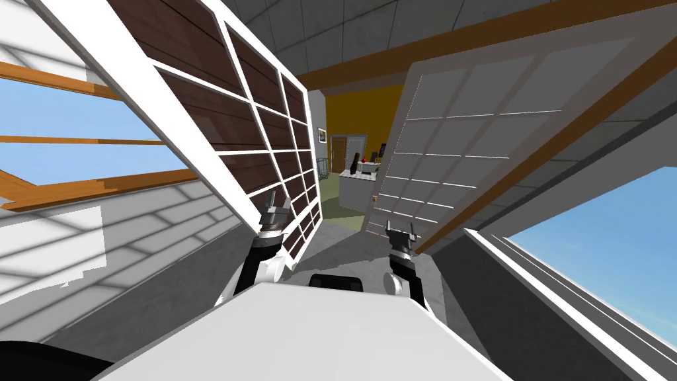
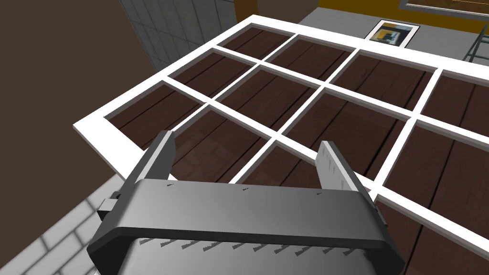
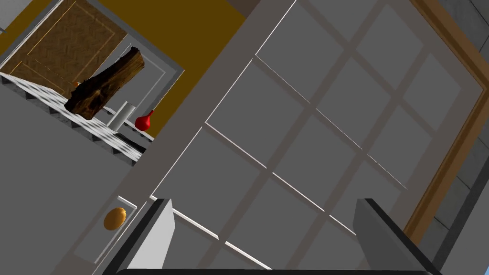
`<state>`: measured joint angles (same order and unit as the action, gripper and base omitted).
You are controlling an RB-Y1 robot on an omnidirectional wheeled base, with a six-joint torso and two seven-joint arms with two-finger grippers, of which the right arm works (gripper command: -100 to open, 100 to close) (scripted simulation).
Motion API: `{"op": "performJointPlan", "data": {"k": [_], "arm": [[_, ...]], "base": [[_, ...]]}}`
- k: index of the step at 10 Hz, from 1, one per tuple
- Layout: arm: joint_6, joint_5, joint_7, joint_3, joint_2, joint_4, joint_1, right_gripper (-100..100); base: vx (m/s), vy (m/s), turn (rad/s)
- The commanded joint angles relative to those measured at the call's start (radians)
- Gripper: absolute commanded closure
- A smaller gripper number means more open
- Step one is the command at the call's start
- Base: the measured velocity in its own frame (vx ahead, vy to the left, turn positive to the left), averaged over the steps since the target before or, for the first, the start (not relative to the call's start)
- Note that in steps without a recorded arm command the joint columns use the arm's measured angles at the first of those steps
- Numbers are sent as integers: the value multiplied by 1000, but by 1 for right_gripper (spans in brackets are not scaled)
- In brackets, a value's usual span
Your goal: Pull the door open
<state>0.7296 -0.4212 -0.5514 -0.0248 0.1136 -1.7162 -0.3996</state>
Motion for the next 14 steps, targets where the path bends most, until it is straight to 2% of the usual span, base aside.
{"op": "performJointPlan", "data": {"k": [1, 14], "arm": [[10, -24, -31, -2, 1, 38, 9, -100], [90, -216, -270, -14, 20, 345, 81, -100]], "base": [[89, -35, 155], [86, -46, 125]]}}
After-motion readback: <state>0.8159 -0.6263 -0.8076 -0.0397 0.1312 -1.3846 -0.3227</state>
